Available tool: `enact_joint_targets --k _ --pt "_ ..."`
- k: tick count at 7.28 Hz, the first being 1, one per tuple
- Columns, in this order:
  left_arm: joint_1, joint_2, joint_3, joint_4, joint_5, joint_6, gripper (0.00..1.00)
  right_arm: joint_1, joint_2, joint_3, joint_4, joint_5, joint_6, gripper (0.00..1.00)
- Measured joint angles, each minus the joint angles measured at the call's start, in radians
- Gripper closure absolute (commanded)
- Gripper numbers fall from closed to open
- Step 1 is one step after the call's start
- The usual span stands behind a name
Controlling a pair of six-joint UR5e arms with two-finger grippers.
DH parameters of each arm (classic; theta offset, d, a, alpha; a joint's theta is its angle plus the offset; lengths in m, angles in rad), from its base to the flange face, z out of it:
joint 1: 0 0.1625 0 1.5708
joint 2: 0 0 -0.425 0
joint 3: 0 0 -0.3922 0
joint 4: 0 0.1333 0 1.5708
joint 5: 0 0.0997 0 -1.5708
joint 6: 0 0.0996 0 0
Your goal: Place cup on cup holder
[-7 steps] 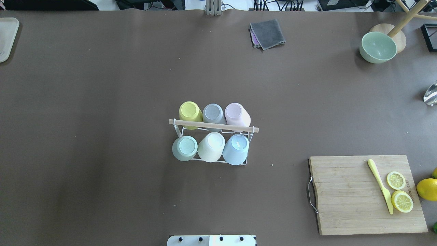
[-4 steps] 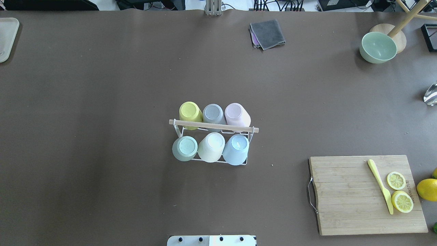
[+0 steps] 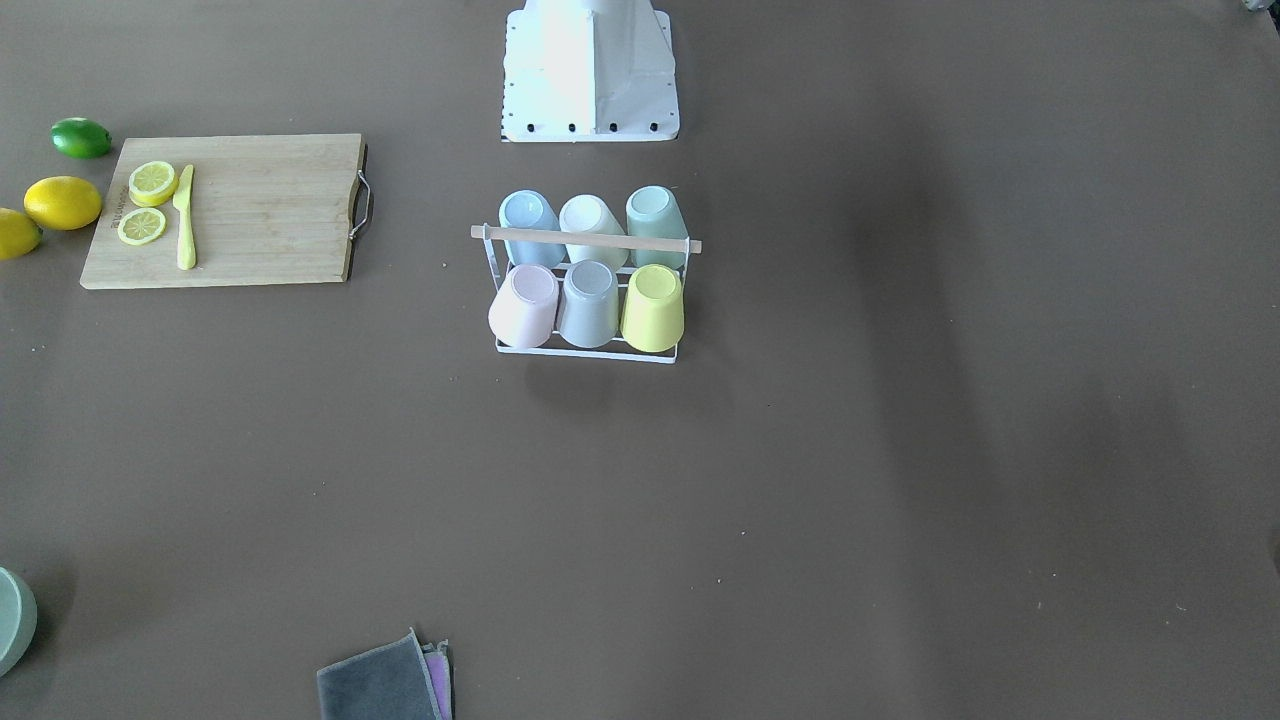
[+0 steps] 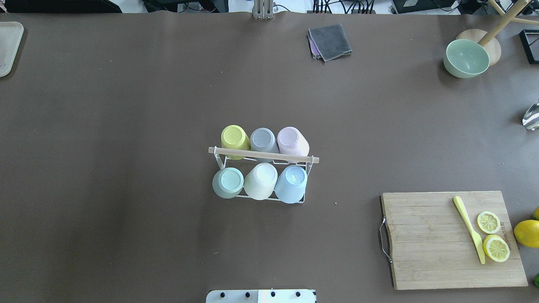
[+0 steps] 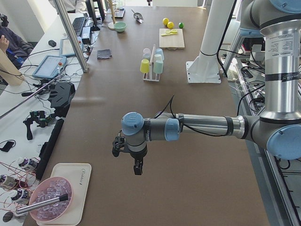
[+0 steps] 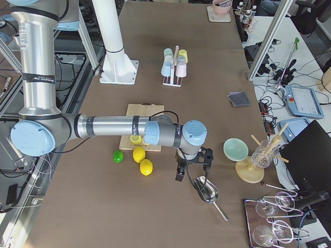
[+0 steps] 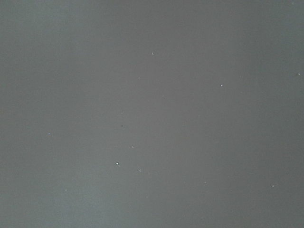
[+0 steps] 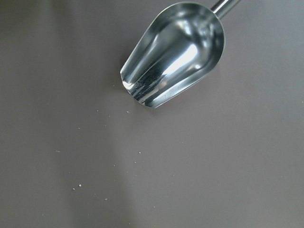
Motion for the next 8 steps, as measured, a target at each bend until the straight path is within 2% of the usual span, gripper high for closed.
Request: enact_joint_targets --k 8 --pt "0.003 -0.012 0.005 -0.030 -0.001 0.001 0.02 0.000 0.001 0.000 0.000 0.000 0.003 0.00"
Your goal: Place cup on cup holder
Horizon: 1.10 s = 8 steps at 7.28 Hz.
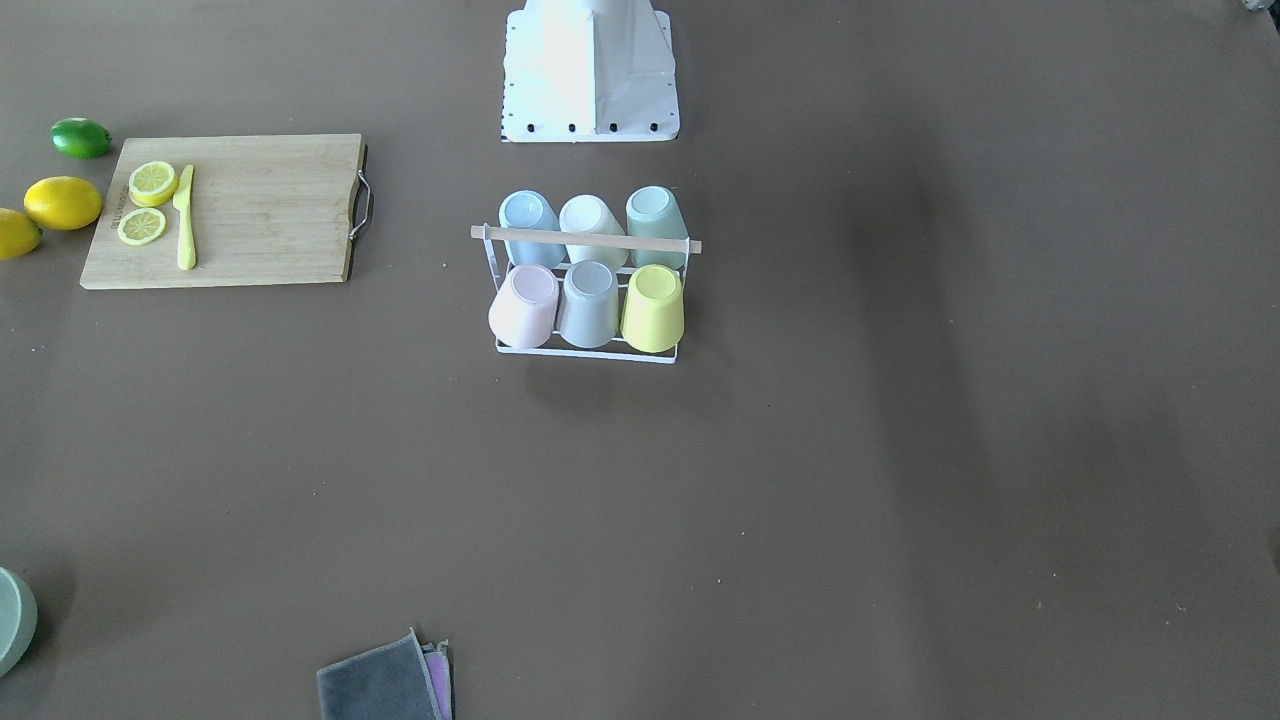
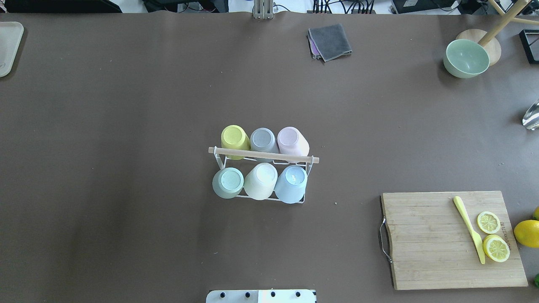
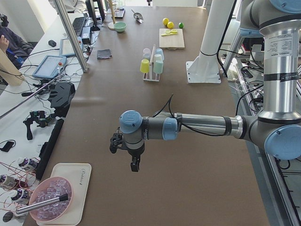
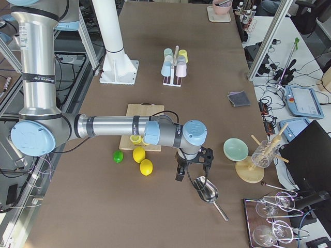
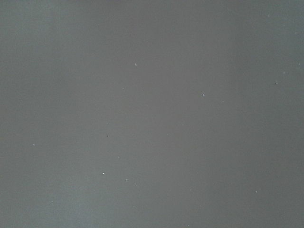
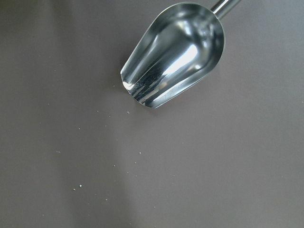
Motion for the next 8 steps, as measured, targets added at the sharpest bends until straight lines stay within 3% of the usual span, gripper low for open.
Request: enact_joint_targets --k 8 --pt "0.000 0.001 0.007 -0.019 0.000 0.001 0.02 0.000 0.003 -0.001 0.001 -0.001 -0.004 0.00"
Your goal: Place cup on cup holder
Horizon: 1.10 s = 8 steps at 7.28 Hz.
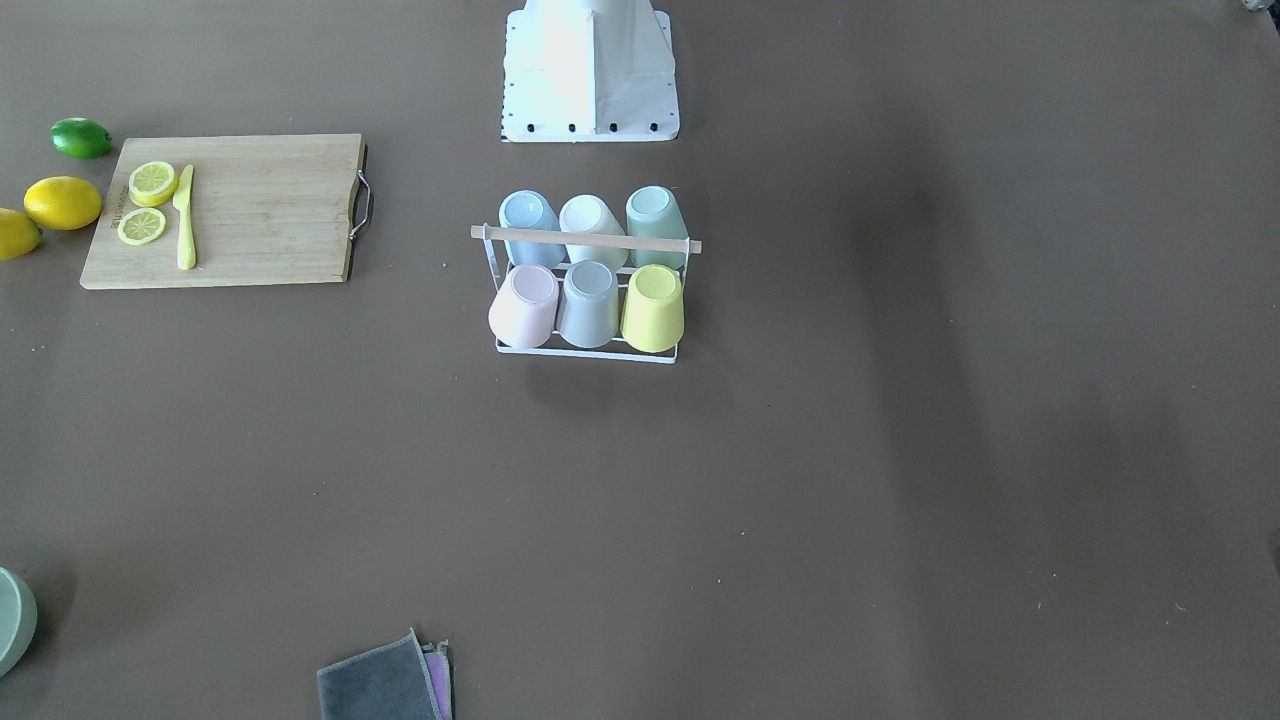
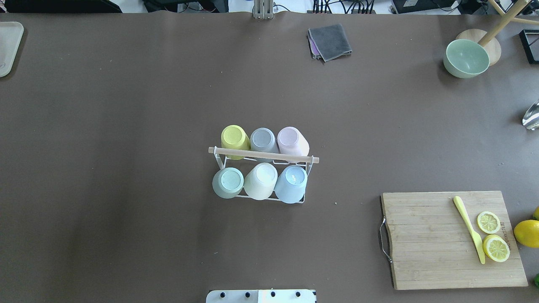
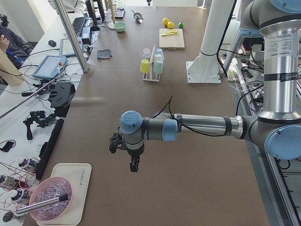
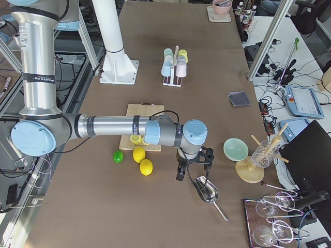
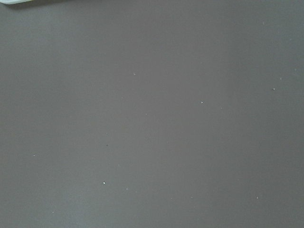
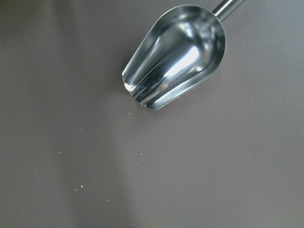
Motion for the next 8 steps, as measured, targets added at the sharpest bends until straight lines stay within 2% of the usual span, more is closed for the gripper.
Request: enact_joint_targets --k 8 --pt "0.000 0.002 0.026 -0.047 0.001 -0.002 0.02 -0.004 -0.001 -0.020 0.000 -0.004 0.004 0.00"
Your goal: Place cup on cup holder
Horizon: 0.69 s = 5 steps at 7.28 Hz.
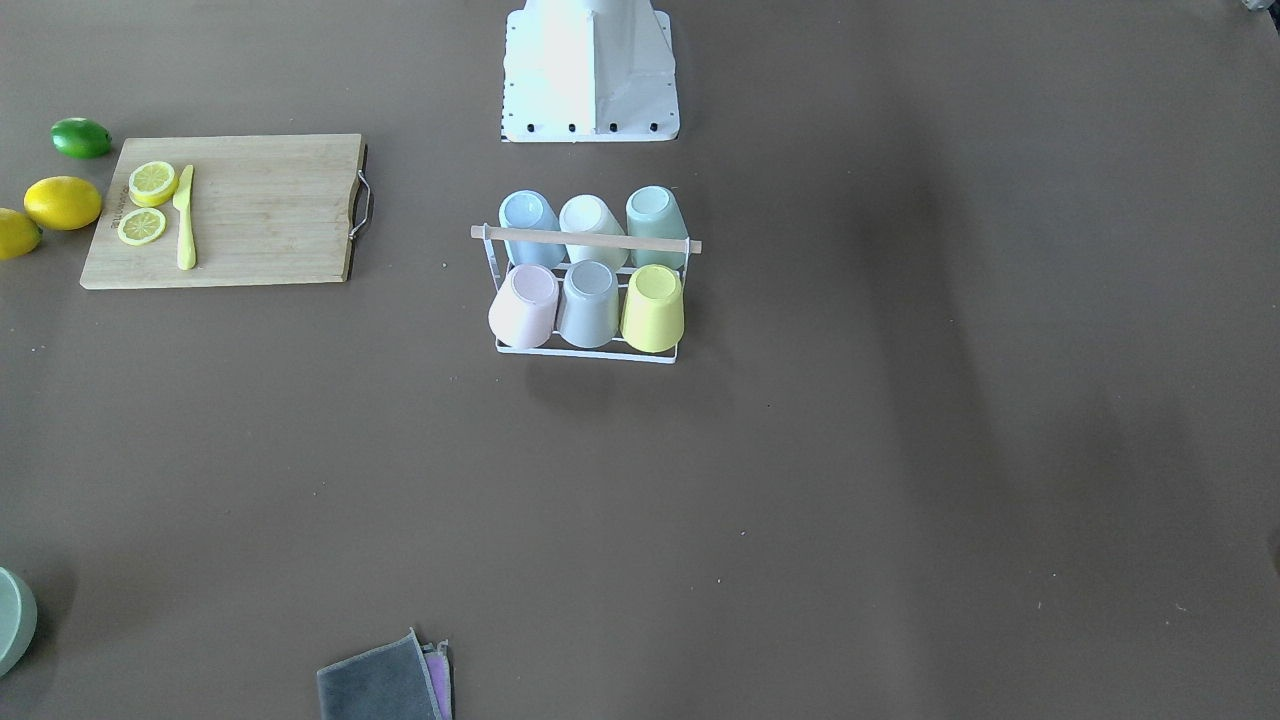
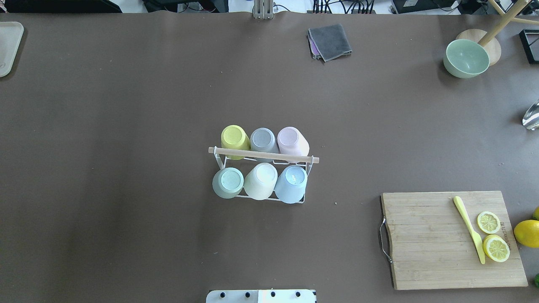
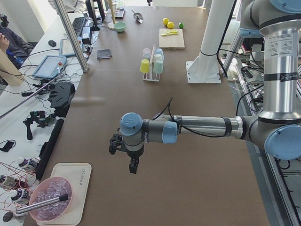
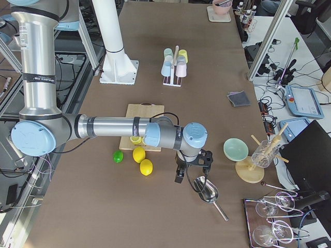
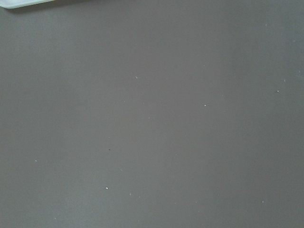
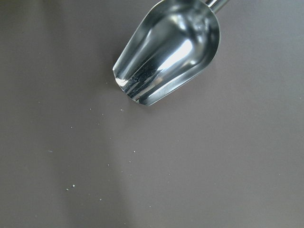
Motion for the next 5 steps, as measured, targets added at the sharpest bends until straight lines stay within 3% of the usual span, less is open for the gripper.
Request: enact_joint_targets --k 5 --pt "0.000 0.004 0.003 -0.002 -0.001 0.001 0.02 -0.004 0.001 -0.003 0.000 0.000 0.002 0.00"
